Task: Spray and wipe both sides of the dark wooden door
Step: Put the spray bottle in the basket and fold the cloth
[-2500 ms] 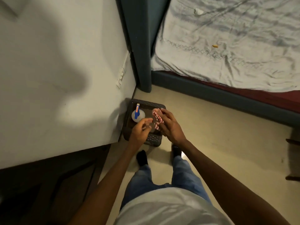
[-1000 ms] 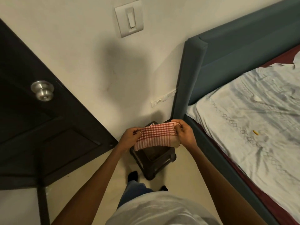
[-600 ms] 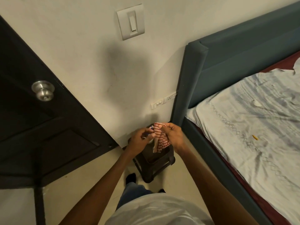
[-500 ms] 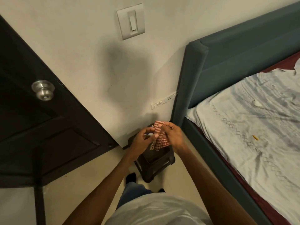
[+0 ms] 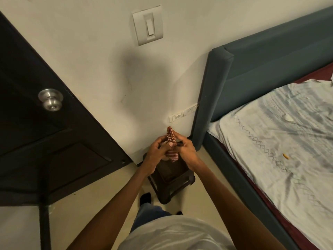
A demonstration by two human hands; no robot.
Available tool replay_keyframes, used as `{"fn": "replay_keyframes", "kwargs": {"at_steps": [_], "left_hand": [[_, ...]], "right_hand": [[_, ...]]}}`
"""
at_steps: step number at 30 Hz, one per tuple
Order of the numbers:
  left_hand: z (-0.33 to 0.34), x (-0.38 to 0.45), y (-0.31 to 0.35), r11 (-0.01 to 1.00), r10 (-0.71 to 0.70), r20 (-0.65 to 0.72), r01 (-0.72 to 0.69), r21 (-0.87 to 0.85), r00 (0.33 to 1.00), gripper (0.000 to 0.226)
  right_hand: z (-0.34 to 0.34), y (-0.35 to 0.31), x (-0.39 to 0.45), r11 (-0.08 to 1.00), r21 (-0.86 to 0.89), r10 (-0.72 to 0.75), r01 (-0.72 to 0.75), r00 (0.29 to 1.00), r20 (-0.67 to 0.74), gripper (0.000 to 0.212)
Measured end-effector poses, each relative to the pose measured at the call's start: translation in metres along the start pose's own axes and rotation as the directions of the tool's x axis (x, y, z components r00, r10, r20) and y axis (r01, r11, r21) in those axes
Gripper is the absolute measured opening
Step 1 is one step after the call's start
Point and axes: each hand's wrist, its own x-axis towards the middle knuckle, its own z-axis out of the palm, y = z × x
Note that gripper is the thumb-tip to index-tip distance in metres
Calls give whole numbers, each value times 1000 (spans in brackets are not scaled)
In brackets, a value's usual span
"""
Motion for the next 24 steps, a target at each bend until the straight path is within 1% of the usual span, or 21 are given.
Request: {"fn": "replay_keyframes", "kwargs": {"at_steps": [2,3,6,8,10,12,15,17,18,19,20,22,24], "left_hand": [[-3,-1,-1,1000,-8,11,8,9,1000,67],[-6,-1,-2,1000,-16,4,16,24,1000,66],[-11,0,-4,994,-26,-45,31,104,999,52],[-13,-2,-1,990,-17,-96,30,137,995,38],[-17,-3,4,974,-12,-159,47,222,987,29],[-31,-4,3,938,-11,-228,89,334,974,24],[-60,-12,-3,875,-36,-312,181,450,950,26],[-76,-20,-8,787,-61,-321,243,566,945,25],[-82,-23,-12,733,-81,-311,268,625,947,24],[-87,-26,-17,689,-110,-299,289,665,948,22],[-90,-29,-23,666,-149,-294,315,676,944,21],[-95,-34,-39,679,-225,-297,367,636,928,23],[-97,-40,-53,708,-252,-325,403,580,911,24]], "right_hand": [[0,-1,4,999,-43,25,-26,999,-24,58],[-1,-1,7,997,-66,39,-41,999,-30,59],[-6,-3,12,993,-70,95,-98,994,-49,56],[-7,-6,15,985,-143,90,-94,995,-35,47],[-9,-5,19,961,-266,65,-73,997,-37,42],[-14,-2,25,888,-457,39,-53,998,-40,41],[-20,3,30,726,-687,28,-28,1000,-11,41],[-19,8,35,609,-793,46,16,997,55,35],[-17,13,37,527,-848,48,59,994,99,32],[-16,20,41,444,-891,50,97,990,133,31],[-13,26,44,381,-917,75,116,985,155,30],[-7,40,52,340,-933,139,119,975,175,30],[-1,56,59,348,-934,204,81,966,160,29]]}}
